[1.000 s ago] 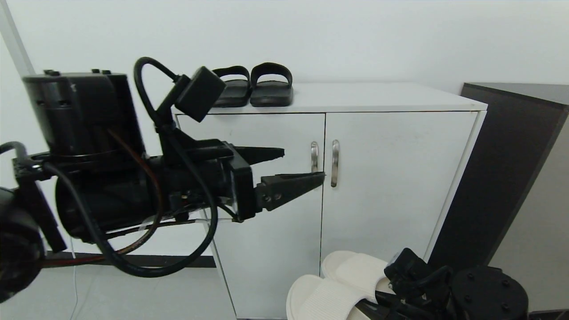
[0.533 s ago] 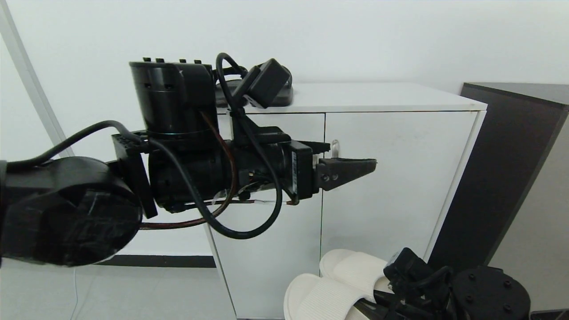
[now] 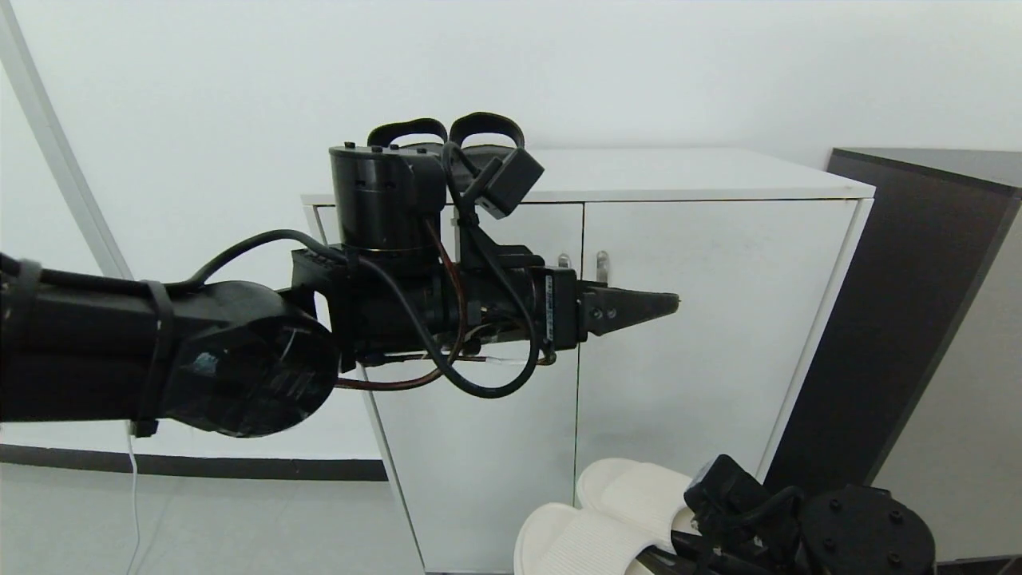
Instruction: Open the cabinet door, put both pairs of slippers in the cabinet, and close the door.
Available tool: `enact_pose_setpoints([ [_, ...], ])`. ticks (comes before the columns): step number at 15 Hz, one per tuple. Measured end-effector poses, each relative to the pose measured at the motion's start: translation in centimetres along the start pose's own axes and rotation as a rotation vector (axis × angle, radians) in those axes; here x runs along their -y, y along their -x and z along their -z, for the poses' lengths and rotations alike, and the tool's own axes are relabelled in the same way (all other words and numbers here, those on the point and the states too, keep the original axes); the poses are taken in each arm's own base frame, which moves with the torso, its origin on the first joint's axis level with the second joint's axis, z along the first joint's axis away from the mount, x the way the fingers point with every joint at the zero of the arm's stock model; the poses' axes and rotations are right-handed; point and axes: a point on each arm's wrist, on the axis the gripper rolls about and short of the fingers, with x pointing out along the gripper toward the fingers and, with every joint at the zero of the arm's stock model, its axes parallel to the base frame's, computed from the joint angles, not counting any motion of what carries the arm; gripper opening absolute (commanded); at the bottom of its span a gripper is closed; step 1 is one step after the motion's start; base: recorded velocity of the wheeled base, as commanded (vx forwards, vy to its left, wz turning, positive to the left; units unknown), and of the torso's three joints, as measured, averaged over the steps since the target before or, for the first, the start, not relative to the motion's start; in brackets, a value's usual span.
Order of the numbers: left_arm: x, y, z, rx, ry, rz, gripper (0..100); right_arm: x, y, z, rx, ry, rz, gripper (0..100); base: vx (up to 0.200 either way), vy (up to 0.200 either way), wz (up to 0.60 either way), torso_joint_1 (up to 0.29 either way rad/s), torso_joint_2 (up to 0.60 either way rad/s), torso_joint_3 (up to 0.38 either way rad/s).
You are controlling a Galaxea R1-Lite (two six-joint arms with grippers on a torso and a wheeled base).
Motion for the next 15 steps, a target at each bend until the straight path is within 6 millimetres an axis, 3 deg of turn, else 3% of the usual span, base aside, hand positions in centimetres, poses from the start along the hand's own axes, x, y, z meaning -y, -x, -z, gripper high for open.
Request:
enact_pose_setpoints([
  [10, -4.8, -2.2, 1.0, 0.010, 0.043, -0.101, 100, 0.0, -0.2, 0.2, -0.013, -0.003, 0.001, 0, 0.000, 0.000, 0.00, 0.000, 0.00, 0.000],
  [15, -5.7, -3.0, 1.0, 0.031, 0.038, -0.141, 100, 0.1, -0.4, 0.5, -0.025, -0.005, 0.005, 0, 0.000, 0.000, 0.00, 0.000, 0.00, 0.000],
])
